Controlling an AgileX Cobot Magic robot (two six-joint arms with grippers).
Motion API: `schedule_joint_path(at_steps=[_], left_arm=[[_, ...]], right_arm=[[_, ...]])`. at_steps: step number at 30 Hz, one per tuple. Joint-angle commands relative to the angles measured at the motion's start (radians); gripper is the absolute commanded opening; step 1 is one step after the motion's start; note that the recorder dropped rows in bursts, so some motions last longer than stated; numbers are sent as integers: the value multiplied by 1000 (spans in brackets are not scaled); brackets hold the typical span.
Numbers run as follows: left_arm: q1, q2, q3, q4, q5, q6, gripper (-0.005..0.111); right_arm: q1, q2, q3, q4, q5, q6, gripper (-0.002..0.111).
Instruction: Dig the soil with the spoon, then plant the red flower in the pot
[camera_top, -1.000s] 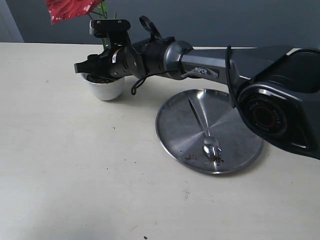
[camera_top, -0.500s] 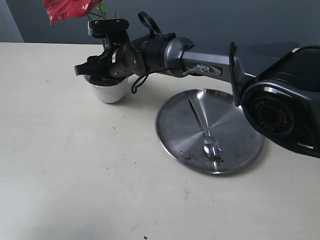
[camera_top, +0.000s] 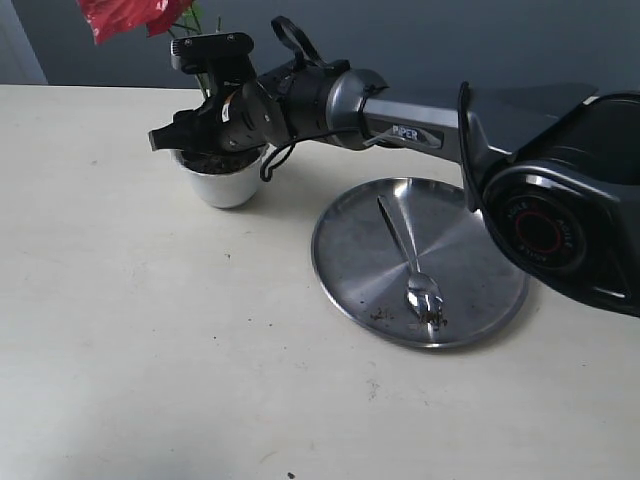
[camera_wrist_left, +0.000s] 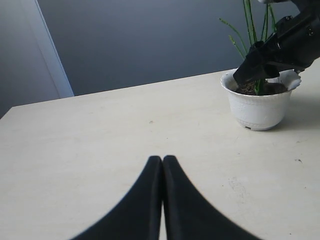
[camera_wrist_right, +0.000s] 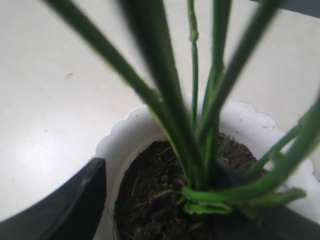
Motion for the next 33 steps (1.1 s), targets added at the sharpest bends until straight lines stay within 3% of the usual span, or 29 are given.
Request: schedule_joint_path(at_steps=[1,28,33], left_arm=[[3,-7,2,-1,-5,-2,0],[3,-7,2,-1,-5,-2,0],[3,-7,2,-1,-5,-2,0]], right_arm=[[-2,-6,-18,-33,13,-6,58],[-2,-38,-18,-38,75,-6,58],[-2,-41,-18,-40,104,-6,66]])
